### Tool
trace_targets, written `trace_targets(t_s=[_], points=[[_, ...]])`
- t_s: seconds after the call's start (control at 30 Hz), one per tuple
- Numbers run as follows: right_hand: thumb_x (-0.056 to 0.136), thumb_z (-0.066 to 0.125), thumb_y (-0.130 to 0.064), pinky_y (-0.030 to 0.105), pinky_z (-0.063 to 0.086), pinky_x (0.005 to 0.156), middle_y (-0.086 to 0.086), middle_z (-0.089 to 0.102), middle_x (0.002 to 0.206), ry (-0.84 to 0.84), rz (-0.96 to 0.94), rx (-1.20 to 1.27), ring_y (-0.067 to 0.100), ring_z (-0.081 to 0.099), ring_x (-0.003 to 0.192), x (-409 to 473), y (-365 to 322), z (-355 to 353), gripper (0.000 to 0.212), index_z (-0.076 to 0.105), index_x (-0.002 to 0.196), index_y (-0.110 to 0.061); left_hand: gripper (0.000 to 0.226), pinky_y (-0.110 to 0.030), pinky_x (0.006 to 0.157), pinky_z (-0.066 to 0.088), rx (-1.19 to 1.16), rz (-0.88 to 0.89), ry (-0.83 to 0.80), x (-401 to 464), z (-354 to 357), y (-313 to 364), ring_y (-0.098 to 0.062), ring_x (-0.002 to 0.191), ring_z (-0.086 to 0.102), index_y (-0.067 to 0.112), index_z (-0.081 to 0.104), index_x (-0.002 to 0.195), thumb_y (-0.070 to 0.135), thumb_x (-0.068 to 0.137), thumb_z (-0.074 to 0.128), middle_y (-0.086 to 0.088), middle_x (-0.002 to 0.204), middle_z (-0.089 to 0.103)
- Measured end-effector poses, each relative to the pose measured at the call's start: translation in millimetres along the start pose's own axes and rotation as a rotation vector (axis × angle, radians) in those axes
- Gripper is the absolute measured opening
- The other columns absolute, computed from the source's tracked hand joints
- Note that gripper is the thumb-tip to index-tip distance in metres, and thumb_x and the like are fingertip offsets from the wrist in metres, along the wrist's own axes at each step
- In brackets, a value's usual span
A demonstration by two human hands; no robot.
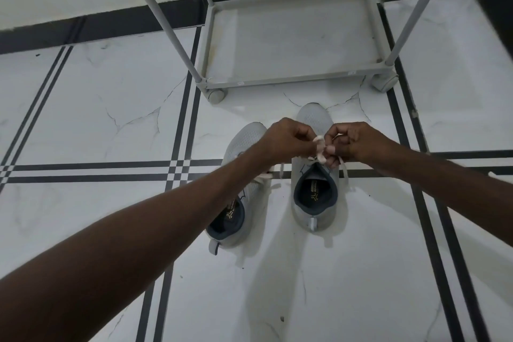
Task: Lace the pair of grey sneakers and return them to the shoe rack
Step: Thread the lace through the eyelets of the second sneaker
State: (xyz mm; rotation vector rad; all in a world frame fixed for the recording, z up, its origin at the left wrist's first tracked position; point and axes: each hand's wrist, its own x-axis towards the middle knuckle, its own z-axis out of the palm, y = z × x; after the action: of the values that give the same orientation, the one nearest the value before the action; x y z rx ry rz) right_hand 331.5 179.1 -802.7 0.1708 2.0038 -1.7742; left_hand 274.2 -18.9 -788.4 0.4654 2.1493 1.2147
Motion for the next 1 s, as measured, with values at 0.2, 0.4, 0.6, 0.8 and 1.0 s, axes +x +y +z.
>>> trace_targets(t_s=[0.2,0.4,0.6,0.8,1.0], points=[[0.099,0.053,-0.015,0.032,0.055,0.068,0.017,0.068,0.081,-0.070,0.099,0.040,0.023,0.066,0.068,-1.2,-7.4,-2.8,0.014,0.062,0.096,-0.005,0.010,-0.035,0.061,0.051,0.722,0.401,0.271,-5.5,20.1,1.0,-0.025,0.071,0.067,0.015,0.072,0.086,0.018,0.079,0.065,-0.003,0.081,0.074],[0.097,0.039,0.004,0.019,0.032,0.043,0.011,0.047,0.063,-0.067,0.144,-0.092,0.010,0.035,0.045,-2.7,-13.5,10.3,0.031,0.068,0.094,-0.007,0.008,-0.031,0.051,0.043,0.734,0.494,0.358,-11.0,33.9,3.7,-0.022,0.063,0.059,0.013,0.065,0.083,0.011,0.075,0.066,-0.003,0.076,0.066],[0.090,0.067,-0.017,0.018,0.039,0.042,0.003,0.058,0.056,0.204,0.040,-0.198,0.014,0.045,0.043,-4.3,-3.2,8.2,0.012,0.076,0.083,-0.012,0.009,-0.034,0.060,0.045,0.591,0.407,0.350,-14.0,28.0,-3.1,-0.021,0.078,0.057,0.011,0.065,0.074,0.018,0.074,0.072,-0.003,0.086,0.062],[0.088,0.069,-0.019,0.027,0.058,0.054,0.005,0.070,0.058,0.440,-0.052,-0.412,0.018,0.067,0.046,-2.8,4.7,18.9,0.016,0.075,0.078,-0.009,0.006,-0.038,0.066,0.047,0.565,0.333,0.265,-34.1,30.0,-21.2,-0.023,0.084,0.055,0.010,0.067,0.071,0.007,0.070,0.073,-0.002,0.090,0.062],[0.083,0.066,-0.012,0.027,0.054,0.052,0.006,0.068,0.057,0.656,0.061,-0.603,0.019,0.064,0.050,6.6,32.9,-14.8,0.020,0.069,0.065,-0.003,0.012,-0.031,0.068,0.038,0.620,0.344,0.107,-54.8,23.2,-44.8,-0.025,0.080,0.051,0.013,0.067,0.068,0.010,0.068,0.078,-0.006,0.088,0.062]])
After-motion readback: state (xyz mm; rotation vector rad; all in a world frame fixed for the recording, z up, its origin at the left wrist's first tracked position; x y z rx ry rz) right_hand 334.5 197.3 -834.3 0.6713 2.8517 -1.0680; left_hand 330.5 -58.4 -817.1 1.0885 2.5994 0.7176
